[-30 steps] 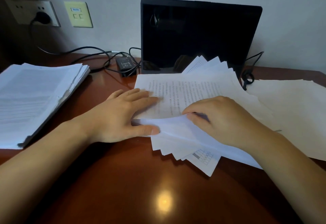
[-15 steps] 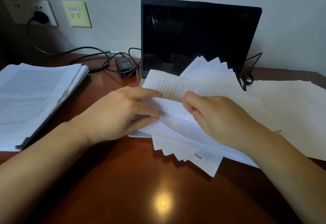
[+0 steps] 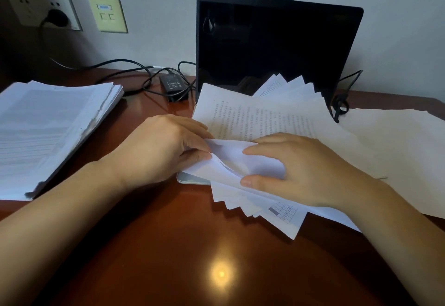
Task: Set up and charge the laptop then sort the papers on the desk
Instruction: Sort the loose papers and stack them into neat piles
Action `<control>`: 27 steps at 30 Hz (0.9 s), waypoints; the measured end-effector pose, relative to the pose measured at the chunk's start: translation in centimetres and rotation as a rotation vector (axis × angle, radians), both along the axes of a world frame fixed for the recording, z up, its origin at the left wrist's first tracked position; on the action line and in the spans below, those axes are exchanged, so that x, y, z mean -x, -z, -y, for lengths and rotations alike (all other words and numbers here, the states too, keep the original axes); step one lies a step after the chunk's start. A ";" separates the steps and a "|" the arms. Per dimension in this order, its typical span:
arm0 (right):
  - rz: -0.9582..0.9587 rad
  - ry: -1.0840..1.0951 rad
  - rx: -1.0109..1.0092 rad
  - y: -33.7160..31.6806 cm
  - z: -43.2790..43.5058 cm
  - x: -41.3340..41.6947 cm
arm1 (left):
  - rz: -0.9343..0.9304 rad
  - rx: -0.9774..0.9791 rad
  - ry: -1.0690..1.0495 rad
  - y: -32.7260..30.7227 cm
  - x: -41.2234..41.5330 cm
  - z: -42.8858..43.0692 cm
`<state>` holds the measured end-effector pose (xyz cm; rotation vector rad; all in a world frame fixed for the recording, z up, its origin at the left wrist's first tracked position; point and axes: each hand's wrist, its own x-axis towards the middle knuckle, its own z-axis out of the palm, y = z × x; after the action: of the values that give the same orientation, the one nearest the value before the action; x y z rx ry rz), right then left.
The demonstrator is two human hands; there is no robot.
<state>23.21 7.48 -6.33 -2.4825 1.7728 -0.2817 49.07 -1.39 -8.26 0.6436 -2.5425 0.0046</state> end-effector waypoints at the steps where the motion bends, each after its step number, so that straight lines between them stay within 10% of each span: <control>1: 0.002 -0.013 0.011 0.0 0.0 0.0 | -0.023 -0.029 -0.010 0.0 0.0 0.0; 16: -0.024 -0.045 0.096 -0.1 0.4 1.0 | -0.079 -0.151 -0.013 0.0 -0.5 -0.2; 27: 0.242 0.136 0.337 -0.5 0.9 2.8 | 0.066 0.183 -0.024 0.4 0.2 -0.3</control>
<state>20.42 6.62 -5.78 -2.3981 1.9243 -0.9190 48.86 -1.10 -8.65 0.6108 -2.5586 0.2680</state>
